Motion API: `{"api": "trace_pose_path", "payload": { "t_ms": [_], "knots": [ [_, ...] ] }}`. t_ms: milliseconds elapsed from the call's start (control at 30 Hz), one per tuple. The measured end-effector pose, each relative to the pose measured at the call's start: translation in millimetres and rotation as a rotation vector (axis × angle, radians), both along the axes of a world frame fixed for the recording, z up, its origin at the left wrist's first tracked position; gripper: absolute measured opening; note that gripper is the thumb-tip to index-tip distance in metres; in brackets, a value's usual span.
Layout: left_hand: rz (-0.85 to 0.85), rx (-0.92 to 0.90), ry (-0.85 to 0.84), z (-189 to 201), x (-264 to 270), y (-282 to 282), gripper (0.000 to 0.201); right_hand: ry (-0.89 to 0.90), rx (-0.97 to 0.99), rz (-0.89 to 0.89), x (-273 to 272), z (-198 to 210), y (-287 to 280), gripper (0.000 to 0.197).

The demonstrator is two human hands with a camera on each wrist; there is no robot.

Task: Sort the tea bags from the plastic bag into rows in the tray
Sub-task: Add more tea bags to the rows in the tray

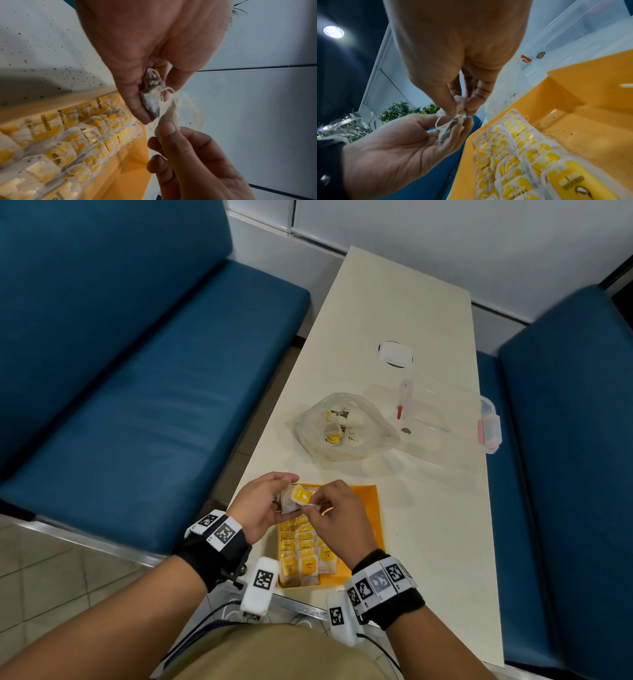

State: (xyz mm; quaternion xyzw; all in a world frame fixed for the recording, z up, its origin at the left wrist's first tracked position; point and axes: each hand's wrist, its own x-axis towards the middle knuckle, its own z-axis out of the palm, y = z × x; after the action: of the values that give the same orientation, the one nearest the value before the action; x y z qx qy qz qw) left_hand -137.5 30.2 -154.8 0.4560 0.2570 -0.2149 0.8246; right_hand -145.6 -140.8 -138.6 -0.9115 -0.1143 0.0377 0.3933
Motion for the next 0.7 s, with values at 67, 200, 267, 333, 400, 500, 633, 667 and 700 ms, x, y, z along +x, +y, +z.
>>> {"api": "trace_pose_path", "payload": {
  "t_ms": [67,200,267,333,400,500,633,667,700],
  "knots": [
    [0.033,-0.014,0.009,1.1,-1.0,0.2,0.022,-0.031,0.020,-0.057,0.7,0.2,-1.9,0.016],
    [-0.058,-0.014,-0.026,6.1,-6.7,1.4,0.034,-0.046,0.031,-0.117,0.7,0.9,-4.9,0.015],
    [-0.144,0.014,-0.079,6.8,-9.2,-0.7,0.029,-0.050,0.024,-0.121,0.1,-0.2,-5.2,0.014],
    [-0.169,0.111,-0.113,6.7,-9.3,-3.8,0.019,-0.029,0.014,-0.108,-1.1,-1.4,-4.7,0.013],
    [-0.172,0.243,-0.151,5.2,-7.3,-4.8,0.013,0.013,-0.001,-0.088,-3.3,0.4,-4.8,0.014],
    [-0.241,0.495,-0.257,4.0,-2.3,-0.4,0.014,0.016,-0.031,-0.096,-2.6,8.9,-12.0,0.027],
    [-0.392,0.726,-0.435,13.0,3.9,2.9,0.013,-0.033,-0.026,0.001,11.1,19.7,-23.5,0.038],
    [-0.417,0.746,-0.468,14.9,4.5,2.2,0.012,-0.028,-0.034,0.033,14.9,21.3,-24.8,0.036],
    [-0.435,0.756,-0.501,16.0,4.9,1.3,0.010,-0.013,-0.047,0.060,17.9,23.0,-25.8,0.033]
  ]
}}
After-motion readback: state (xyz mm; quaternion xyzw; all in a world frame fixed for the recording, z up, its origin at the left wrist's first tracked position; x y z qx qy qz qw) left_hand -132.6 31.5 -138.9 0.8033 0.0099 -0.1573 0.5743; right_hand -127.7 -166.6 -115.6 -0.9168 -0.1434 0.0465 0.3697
